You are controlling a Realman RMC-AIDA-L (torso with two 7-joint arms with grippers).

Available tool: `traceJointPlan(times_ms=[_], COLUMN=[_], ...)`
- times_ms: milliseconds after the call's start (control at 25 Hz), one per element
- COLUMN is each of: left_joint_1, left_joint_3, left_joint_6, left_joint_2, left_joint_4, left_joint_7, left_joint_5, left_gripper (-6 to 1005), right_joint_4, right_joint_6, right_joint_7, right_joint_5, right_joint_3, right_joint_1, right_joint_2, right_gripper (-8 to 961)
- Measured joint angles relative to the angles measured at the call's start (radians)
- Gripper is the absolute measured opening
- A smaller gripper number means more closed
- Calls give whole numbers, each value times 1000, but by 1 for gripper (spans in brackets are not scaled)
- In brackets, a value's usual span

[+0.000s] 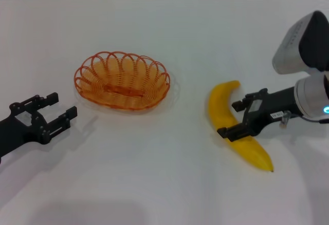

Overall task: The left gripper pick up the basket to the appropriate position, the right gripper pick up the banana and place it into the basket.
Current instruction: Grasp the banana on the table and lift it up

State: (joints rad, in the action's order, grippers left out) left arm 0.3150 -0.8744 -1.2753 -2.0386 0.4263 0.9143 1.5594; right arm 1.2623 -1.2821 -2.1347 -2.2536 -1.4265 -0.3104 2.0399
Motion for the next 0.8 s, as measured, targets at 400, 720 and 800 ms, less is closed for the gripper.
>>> traceJointPlan(times_ms=[400,720,800], left_joint_1=[3,13,13], left_joint_3=[0,0,0], left_joint_6=[2,2,2], left_joint_2=[0,-2,-2], left_joint_4=[0,-9,-9], left_joint_7=[-1,-7,-8], left_joint_5=[1,1,1], left_gripper=[616,615,615], right_joint_4=[-68,-80,-80], right_joint_6=[26,40,41], right_joint_7=[-2,-3,-5], right_joint_5=[-2,-4,-4], right_joint_3=[-6,-10,-9], right_joint_1=[-45,-49,-49], right_joint_2=[0,0,0], right_gripper=[879,880,880])
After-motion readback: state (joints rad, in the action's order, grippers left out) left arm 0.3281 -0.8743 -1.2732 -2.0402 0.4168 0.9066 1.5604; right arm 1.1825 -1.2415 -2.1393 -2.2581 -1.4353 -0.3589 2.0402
